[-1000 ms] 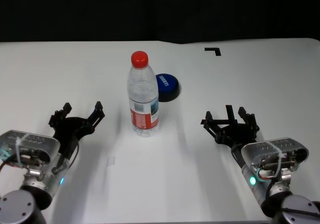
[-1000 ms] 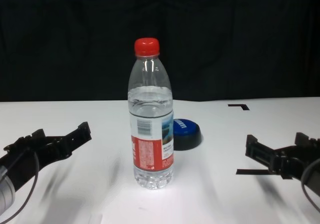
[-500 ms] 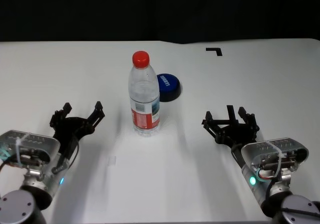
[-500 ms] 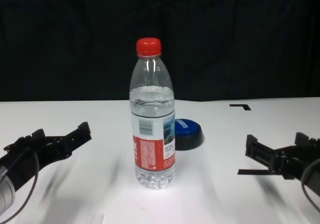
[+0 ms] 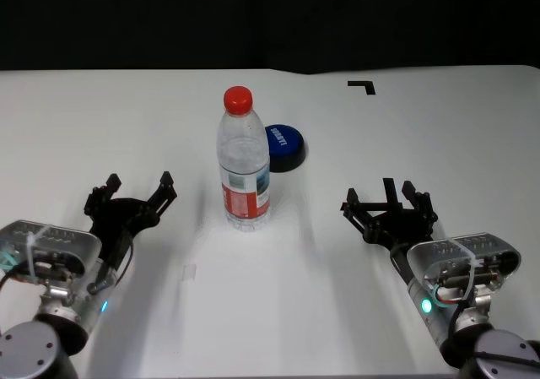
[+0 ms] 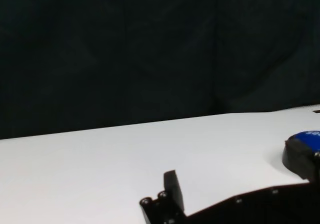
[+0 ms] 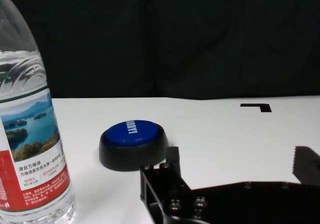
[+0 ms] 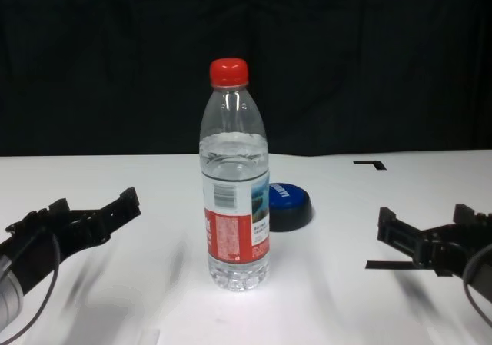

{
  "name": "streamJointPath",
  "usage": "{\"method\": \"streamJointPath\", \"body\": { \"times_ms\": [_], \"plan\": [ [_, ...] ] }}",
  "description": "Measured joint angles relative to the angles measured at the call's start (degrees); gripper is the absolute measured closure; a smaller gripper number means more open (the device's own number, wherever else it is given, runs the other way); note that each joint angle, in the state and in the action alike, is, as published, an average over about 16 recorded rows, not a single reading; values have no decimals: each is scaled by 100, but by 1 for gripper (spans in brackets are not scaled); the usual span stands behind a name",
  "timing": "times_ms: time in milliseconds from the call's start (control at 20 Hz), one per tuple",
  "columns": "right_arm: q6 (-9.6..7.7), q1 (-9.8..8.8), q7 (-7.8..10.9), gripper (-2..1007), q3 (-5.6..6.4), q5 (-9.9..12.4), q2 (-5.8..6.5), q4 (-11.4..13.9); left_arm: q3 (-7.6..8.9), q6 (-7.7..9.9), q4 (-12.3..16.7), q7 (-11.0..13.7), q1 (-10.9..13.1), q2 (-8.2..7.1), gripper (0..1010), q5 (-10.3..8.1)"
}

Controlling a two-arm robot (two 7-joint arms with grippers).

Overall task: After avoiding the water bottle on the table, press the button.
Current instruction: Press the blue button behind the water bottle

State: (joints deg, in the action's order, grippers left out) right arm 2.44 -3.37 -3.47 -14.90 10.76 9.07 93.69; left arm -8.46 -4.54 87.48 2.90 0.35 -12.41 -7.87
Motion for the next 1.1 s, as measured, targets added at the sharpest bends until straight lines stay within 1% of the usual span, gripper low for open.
{"method": "streamJointPath", "body": {
  "times_ms": [650,900,1100],
  "plan": [
    [0,0,0,2,0,0,0,0,11,0,9,2,7,6,7,-2],
    [0,0,0,2,0,0,0,0,75,19,82,30,62,27,7,-15],
    [0,0,0,2,0,0,0,0,156,40,225,97,180,19,7,-14]
  ]
}}
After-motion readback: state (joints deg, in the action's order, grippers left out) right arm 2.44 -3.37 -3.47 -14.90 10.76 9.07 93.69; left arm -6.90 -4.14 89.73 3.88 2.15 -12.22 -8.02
